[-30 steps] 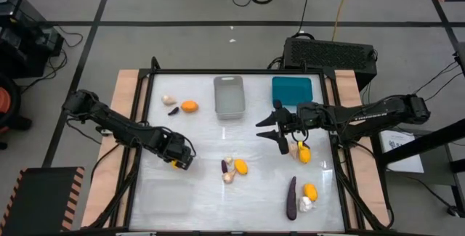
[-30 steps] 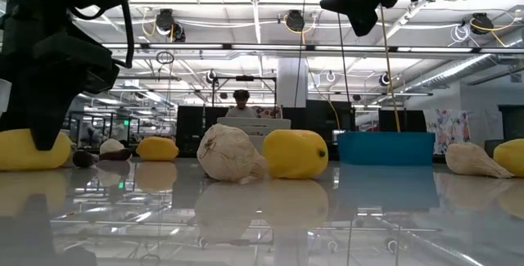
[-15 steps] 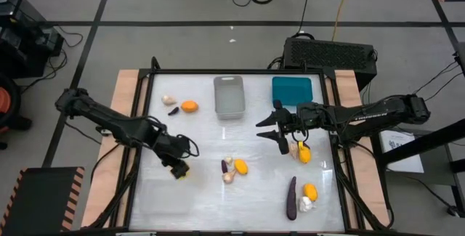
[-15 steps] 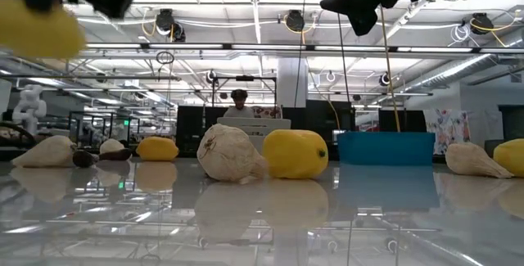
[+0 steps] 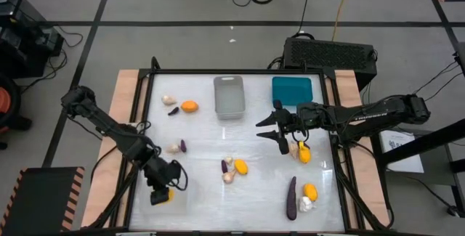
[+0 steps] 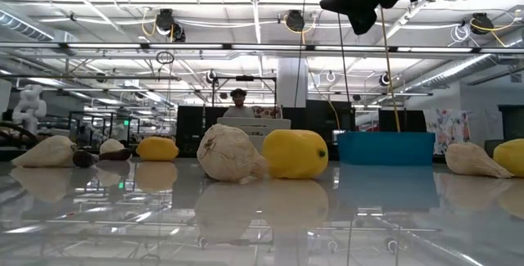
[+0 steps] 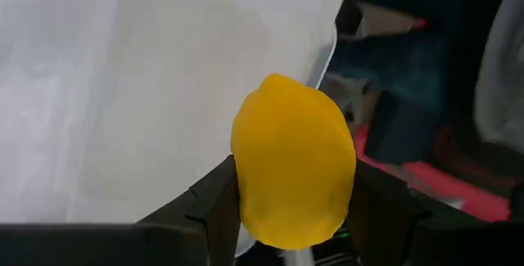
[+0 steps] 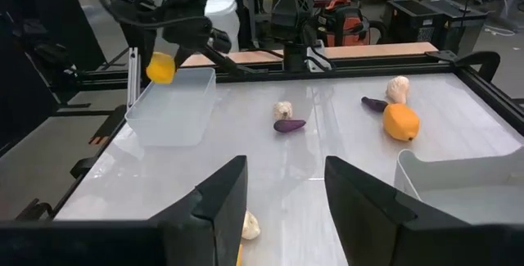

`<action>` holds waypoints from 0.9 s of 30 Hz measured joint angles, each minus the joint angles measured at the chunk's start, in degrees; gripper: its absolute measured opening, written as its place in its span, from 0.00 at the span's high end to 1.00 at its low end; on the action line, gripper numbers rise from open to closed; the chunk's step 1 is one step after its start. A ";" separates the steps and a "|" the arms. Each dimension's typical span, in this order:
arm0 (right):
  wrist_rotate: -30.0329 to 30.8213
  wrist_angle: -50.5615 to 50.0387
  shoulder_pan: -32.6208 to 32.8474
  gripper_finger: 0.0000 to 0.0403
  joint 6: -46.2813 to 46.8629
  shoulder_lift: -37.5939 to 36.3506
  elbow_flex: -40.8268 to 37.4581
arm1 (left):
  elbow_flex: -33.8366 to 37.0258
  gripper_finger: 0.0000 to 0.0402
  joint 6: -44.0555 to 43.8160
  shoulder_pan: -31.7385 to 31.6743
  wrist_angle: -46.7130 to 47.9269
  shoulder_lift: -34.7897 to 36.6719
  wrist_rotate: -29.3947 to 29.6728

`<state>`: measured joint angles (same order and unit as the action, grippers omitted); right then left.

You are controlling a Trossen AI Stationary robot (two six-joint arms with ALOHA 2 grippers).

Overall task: Sort produce into baskets
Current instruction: Put the lemon into the transparent bin

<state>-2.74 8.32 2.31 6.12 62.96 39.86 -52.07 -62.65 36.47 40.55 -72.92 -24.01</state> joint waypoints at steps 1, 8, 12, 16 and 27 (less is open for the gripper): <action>0.01 -0.01 0.00 0.61 -0.38 0.00 0.00 | 0.00 0.54 0.07 0.52 0.23 -0.47 0.04; 0.00 0.00 -0.08 0.61 -2.85 0.00 0.00 | 0.00 0.50 -0.02 2.67 7.71 -3.50 0.04; 0.00 0.02 -0.61 0.61 -2.98 0.00 0.00 | 0.00 0.42 -0.50 2.24 12.72 -4.64 -2.94; 0.00 0.04 -1.43 0.61 -2.98 0.00 0.00 | 0.00 0.37 -0.95 1.52 16.13 -4.88 -4.72; 0.02 0.46 -2.01 0.61 -0.31 0.00 0.00 | -3.51 0.36 11.52 -4.56 16.41 -2.21 -5.28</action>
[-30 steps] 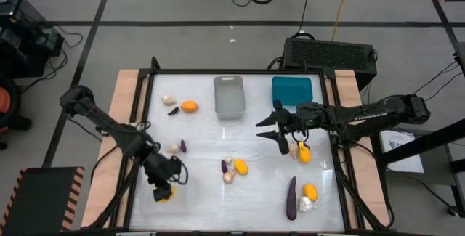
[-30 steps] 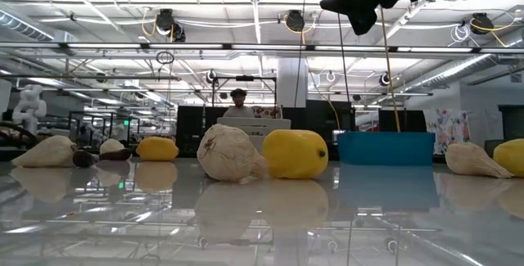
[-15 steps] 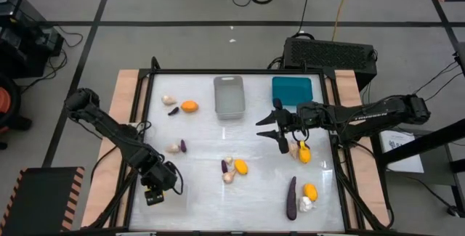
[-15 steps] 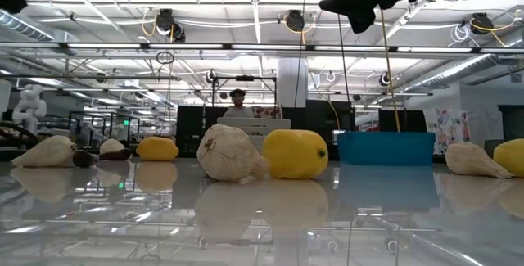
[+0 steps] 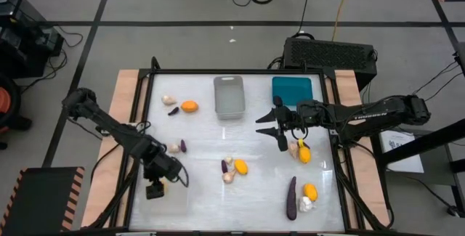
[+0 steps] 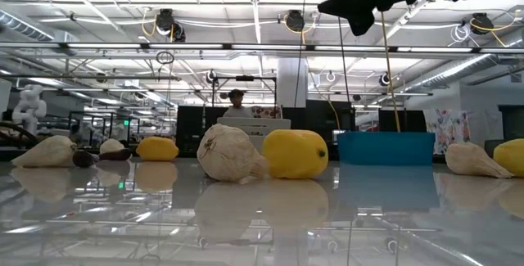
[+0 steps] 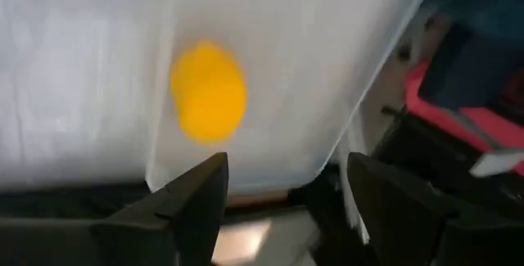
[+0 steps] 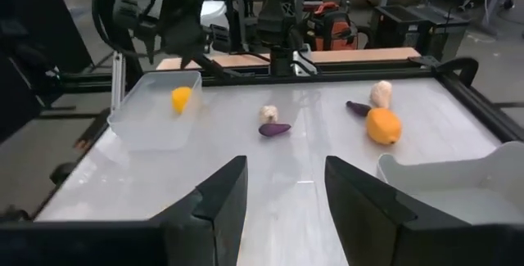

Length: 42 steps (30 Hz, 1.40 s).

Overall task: Sort produce into baskets
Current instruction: Put the lemon into the transparent bin

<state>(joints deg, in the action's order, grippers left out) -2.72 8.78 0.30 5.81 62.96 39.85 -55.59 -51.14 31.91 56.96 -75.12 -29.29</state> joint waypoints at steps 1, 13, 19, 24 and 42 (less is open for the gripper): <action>0.00 0.00 0.00 0.61 0.99 0.00 -0.02 | -0.88 0.36 1.84 -1.48 0.42 0.73 2.92; -0.02 -0.06 1.04 0.61 16.79 0.00 0.00 | -4.85 0.36 36.37 -31.28 -5.40 4.92 22.50; -0.11 -0.67 4.32 0.61 24.54 0.00 -0.02 | -5.79 0.36 51.21 -34.32 -12.09 -1.47 26.25; -0.06 -0.80 7.50 0.61 28.07 0.02 -0.02 | -6.59 0.36 56.15 -46.10 -7.04 -4.99 29.61; 8.87 -0.72 11.45 0.61 29.52 0.02 -0.02 | -6.59 0.36 76.07 -65.04 -5.22 -18.32 27.45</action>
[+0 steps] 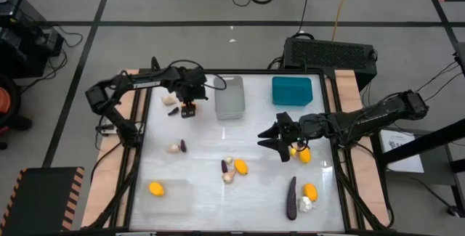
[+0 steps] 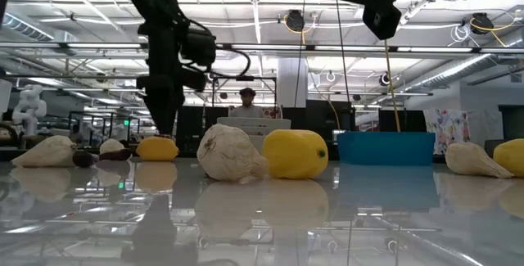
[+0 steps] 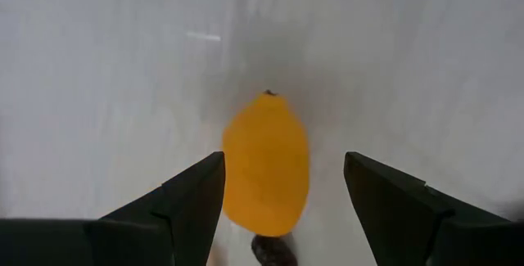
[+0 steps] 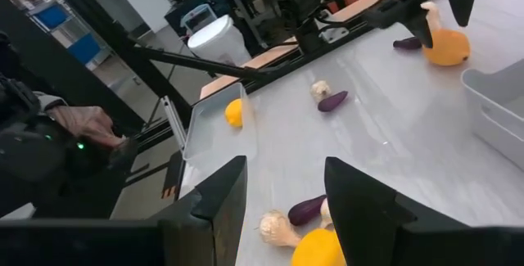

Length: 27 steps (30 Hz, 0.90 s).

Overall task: Sort produce into baskets
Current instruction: Put the lemon into the transparent bin

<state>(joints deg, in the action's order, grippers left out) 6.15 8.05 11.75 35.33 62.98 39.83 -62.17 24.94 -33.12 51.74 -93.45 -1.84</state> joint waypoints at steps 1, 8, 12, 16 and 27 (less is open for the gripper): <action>0.00 -0.04 0.00 0.61 0.00 0.00 0.00 | 0.00 0.36 -0.02 -0.01 -0.10 -0.68 0.06; 0.12 -0.13 0.00 0.61 -1.57 0.00 0.00 | 0.01 0.36 -0.44 0.07 -0.22 -4.29 5.66; 0.13 -0.17 0.00 0.61 -1.95 0.00 0.00 | 0.04 0.36 -0.63 0.30 -0.23 -5.54 5.96; 0.13 -0.21 0.00 0.61 -3.08 0.00 0.00 | 0.07 0.36 -2.13 0.42 -0.21 -6.58 5.75; 0.11 -1.07 0.00 0.61 -3.49 0.00 0.00 | 0.10 0.49 -7.31 1.07 3.89 -5.25 0.43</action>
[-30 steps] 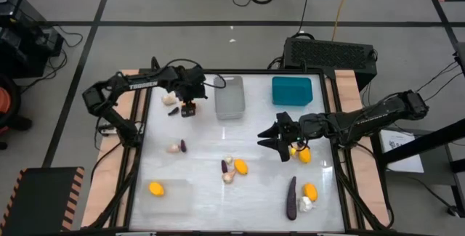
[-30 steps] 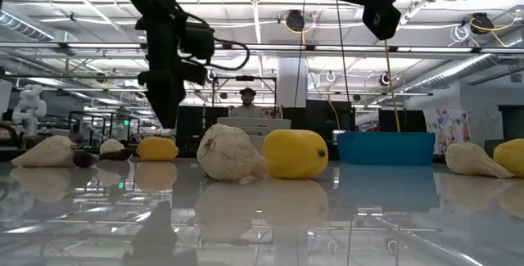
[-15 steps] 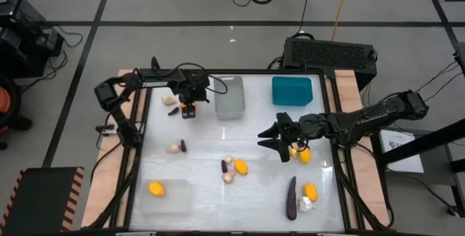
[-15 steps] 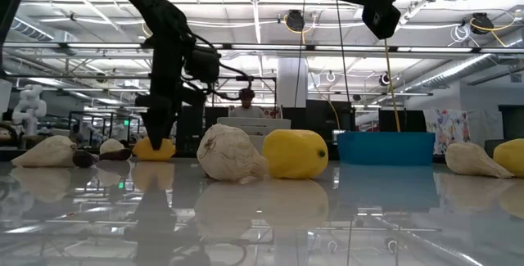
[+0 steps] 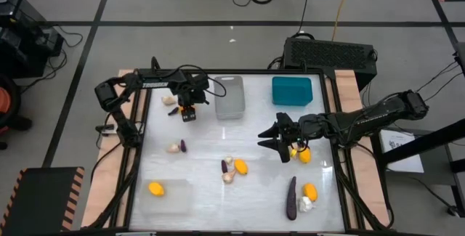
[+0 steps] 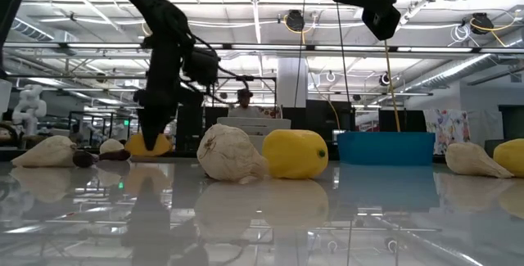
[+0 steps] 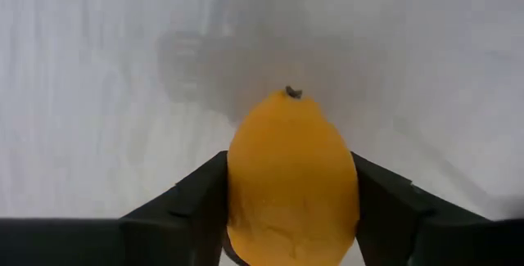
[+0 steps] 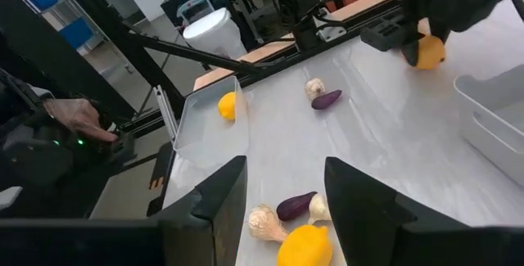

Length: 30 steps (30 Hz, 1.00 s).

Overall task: Sort produce into baskets
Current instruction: Put the lemon into the transparent bin

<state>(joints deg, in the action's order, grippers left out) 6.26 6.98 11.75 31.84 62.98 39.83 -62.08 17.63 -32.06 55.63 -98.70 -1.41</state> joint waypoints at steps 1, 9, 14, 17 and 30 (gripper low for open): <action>-0.02 0.00 0.00 0.61 -0.30 0.00 0.00 | -0.01 0.50 -0.91 0.24 0.67 0.92 -1.34; -0.02 -0.20 0.00 0.61 -2.59 0.00 0.00 | -0.01 0.48 -14.19 6.72 6.68 12.19 -20.22; -0.04 -0.15 0.00 0.61 -4.68 0.00 0.00 | -0.01 0.47 -24.39 18.96 7.24 19.21 -21.90; -0.04 -0.10 0.00 0.61 -6.94 0.00 0.00 | -0.01 0.47 -31.31 27.45 6.38 21.49 -21.92; -0.06 0.32 0.00 0.61 -19.12 0.00 0.00 | 0.01 0.47 -66.78 60.52 -0.71 20.28 -16.45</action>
<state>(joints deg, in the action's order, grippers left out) 6.21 7.31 11.75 12.72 62.98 39.83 -62.06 -49.15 28.47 54.91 -78.42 -17.86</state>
